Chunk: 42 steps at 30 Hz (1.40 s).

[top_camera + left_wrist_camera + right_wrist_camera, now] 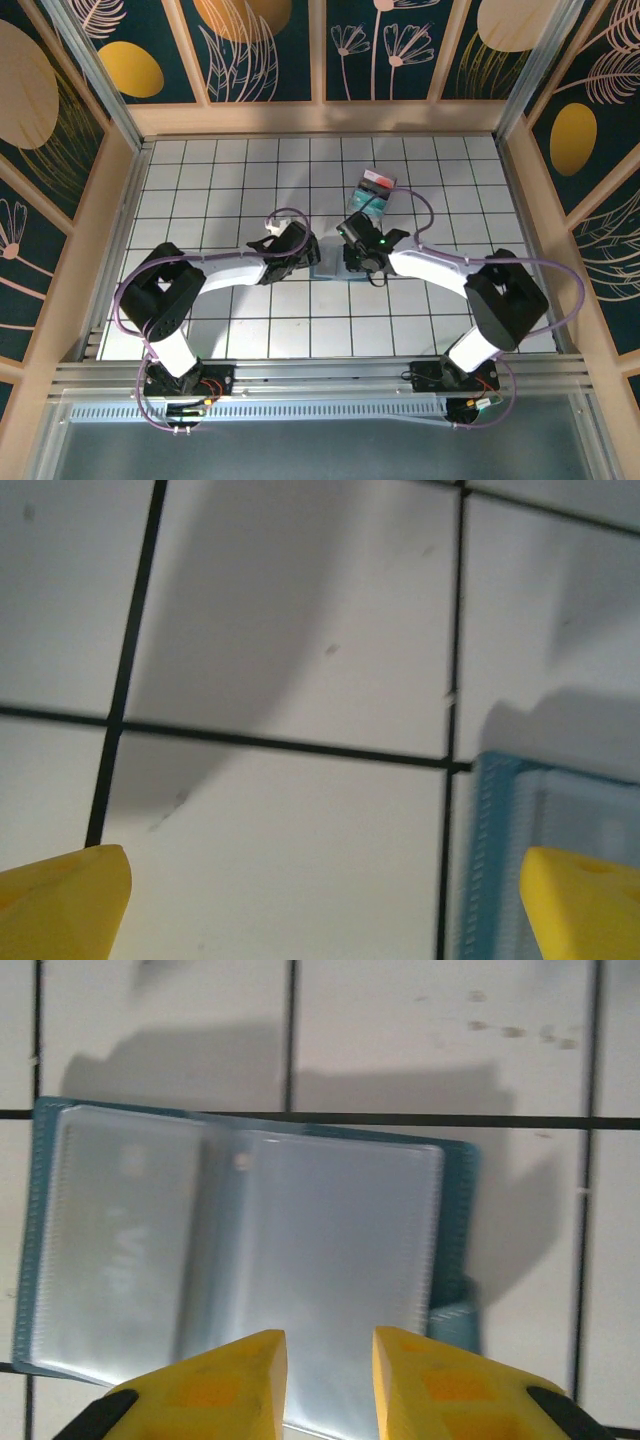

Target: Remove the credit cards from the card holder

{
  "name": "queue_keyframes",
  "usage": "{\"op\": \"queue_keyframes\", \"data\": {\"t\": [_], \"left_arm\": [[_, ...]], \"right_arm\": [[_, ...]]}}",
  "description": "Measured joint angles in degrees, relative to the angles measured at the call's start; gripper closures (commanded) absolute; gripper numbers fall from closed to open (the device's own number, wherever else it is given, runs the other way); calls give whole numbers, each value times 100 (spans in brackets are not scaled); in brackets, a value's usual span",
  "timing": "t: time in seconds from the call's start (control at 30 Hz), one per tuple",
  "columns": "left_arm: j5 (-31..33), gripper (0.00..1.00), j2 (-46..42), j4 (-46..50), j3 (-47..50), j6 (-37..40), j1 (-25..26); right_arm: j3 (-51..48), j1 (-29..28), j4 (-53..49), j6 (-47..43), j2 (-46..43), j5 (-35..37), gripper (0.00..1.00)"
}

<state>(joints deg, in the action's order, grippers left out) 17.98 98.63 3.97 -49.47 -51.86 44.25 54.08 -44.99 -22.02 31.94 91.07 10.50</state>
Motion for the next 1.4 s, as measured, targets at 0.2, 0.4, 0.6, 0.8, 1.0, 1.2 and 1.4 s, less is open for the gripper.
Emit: {"op": "queue_keyframes", "data": {"t": [0.2, 0.4, 0.6, 0.8, 1.0, 1.2, 1.4], "left_arm": [[-157, 1, -326, -431, 518, -632, -289], [-144, 1, -643, -503, 824, -890, -516], [-101, 1, -656, -479, 835, -935, -527], [-57, 1, -680, -385, 839, -933, -527], [52, 1, -732, -197, 839, -929, -531], [225, 1, -861, 26, 839, -831, -531], [369, 1, -1016, 105, 837, -745, -531]], "right_arm": [[540, -420, 256, -2, 732, -109, 64], [870, -538, 361, -9, 1198, -103, 54], [894, -542, 400, -31, 1355, -107, 49], [898, -575, 476, -48, 1401, -114, 51], [898, -573, 479, -66, 1412, -92, 69], [898, -573, 468, -44, 1410, 35, 82], [887, -555, 407, -22, 1377, 192, 72]]}}
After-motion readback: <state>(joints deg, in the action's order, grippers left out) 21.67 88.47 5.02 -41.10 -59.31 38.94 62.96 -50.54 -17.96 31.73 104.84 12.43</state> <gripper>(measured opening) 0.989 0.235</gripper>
